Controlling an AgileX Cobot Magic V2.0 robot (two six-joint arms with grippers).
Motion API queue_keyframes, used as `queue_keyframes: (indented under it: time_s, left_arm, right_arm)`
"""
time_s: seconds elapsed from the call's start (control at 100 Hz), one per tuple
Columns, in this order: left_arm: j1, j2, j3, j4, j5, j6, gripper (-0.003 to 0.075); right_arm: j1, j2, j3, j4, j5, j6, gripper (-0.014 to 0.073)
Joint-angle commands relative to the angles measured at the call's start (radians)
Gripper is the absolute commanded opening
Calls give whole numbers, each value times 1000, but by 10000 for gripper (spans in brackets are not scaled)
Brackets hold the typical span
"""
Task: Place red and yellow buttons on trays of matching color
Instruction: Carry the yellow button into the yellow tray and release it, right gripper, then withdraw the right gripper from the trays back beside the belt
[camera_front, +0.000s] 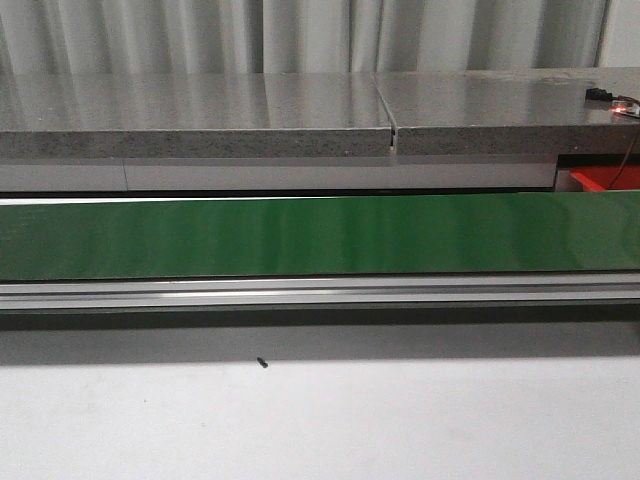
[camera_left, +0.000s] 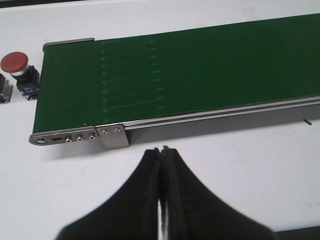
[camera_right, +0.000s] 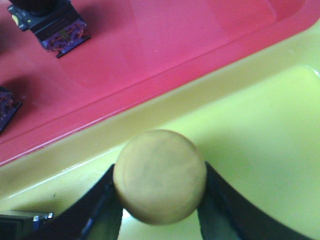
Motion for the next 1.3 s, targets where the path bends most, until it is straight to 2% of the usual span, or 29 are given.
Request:
queue_keyframes:
  time_s: [0.0,0.05,0.11,0.18,0.51,0.73,0.78,0.85,1.11,1.29]
  left_arm:
    - [-6,4,-27,-17,-67,-10,-20]
    - [-6,4,-27,-17,-67,-10,-20]
    - [-6,4,-27,-17,-67,-10,-20]
    - [-6,4,-27,-17,-67,-10,-20]
    - [-6,4,-27,-17,-67,-10,-20]
    - [-6,4,-27,-17,-67,-10,-20]
    - [-6,4,-27,-17,-67,-10,-20]
    - [-6,4,-27,-17,-67,-10,-20]
    - [-6,4,-27,-17,-67,-10,-20]
    - [-6,4,-27,-17,-67,-10,-20]
  right_arm:
    - [-7,-40,-24,18,-13,-11,288]
    - [-7,-43,-24,18,-7,-11,409]
    - [-7,-49,-24,18,4,-11,507]
    - [-7,-63,-24,18,9,-11,575]
    - [5,-210,-22,18,38,-11,570]
    - [137,-319,-22,-4,24,-12,565]
    - [179,-336,-22,-23,27,-12,540]
    - [246,-354,-22,-70,41,-24,458]
    - [467,-390,-22,-122,109,-32,76]
    - [533,-423,-17,-119,140,-32,-70]
